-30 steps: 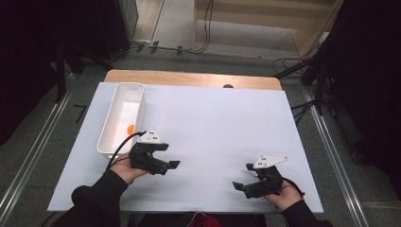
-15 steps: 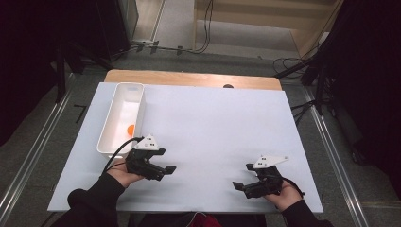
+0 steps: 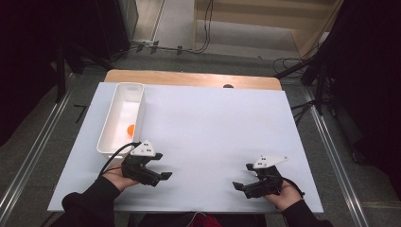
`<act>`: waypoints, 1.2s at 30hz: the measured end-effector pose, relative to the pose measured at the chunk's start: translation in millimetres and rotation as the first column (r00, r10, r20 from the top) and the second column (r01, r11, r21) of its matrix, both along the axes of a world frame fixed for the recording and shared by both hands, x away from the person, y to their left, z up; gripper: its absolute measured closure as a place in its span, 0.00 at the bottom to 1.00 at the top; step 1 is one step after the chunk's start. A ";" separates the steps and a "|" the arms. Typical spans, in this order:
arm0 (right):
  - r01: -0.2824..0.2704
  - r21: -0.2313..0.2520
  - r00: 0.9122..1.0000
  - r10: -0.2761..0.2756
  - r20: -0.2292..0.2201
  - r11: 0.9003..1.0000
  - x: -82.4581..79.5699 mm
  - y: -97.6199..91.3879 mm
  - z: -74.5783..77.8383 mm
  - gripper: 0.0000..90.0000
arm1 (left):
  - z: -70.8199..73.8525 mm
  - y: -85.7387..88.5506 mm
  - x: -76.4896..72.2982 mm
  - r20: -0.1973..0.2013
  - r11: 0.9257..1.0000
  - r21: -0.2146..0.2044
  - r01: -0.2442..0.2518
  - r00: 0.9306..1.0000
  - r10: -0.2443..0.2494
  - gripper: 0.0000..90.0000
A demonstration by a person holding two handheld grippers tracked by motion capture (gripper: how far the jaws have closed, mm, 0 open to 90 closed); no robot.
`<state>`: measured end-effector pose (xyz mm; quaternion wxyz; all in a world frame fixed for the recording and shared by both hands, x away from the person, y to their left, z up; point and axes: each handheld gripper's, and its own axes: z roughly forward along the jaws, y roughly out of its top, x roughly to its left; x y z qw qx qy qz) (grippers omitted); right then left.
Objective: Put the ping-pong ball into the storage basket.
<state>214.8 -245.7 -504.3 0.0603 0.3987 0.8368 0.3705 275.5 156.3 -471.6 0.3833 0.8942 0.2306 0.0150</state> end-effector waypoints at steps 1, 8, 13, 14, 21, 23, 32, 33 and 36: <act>0.004 0.002 1.000 -0.004 -0.001 1.000 0.0 0.2 0.0 0.10 | -0.1 0.8 -0.5 -0.003 1.000 0.004 0.002 1.000 -0.002 0.24; 0.003 0.001 1.000 -0.003 0.007 1.000 0.4 -0.4 0.0 0.10 | -4.2 10.6 -2.5 -0.002 1.000 0.018 -0.014 1.000 0.014 0.24; 0.011 0.005 1.000 -0.011 0.007 1.000 0.3 -0.7 0.4 0.10 | -5.8 20.1 -4.7 -0.001 0.999 0.013 -0.038 0.999 0.038 0.24; 0.009 0.002 1.000 -0.009 0.009 1.000 0.4 -1.2 0.5 0.10 | -5.9 22.2 -5.0 -0.002 0.999 0.017 -0.042 0.999 0.042 0.24; 0.011 0.002 1.000 -0.011 0.011 1.000 0.7 -1.5 0.4 0.10 | -7.7 29.6 -10.8 0.000 0.999 0.017 -0.040 0.999 0.040 0.24; 0.012 0.003 1.000 -0.012 0.011 1.000 0.8 -1.8 0.4 0.10 | -7.6 31.5 -12.2 -0.001 0.999 0.015 -0.037 0.999 0.037 0.24; 0.014 0.002 1.000 -0.014 0.011 1.000 1.3 -1.9 0.1 0.10 | -8.5 32.7 -13.7 0.000 0.999 0.015 -0.039 0.999 0.039 0.24; 0.021 0.004 1.000 -0.021 0.010 1.000 1.2 -1.7 0.3 0.10 | -8.5 32.7 -13.6 0.001 0.999 0.015 -0.038 0.999 0.038 0.24; 0.026 0.003 1.000 -0.026 0.005 1.000 1.2 -1.7 0.1 0.10 | -8.9 32.5 -13.5 -0.001 0.999 0.015 -0.038 0.999 0.038 0.24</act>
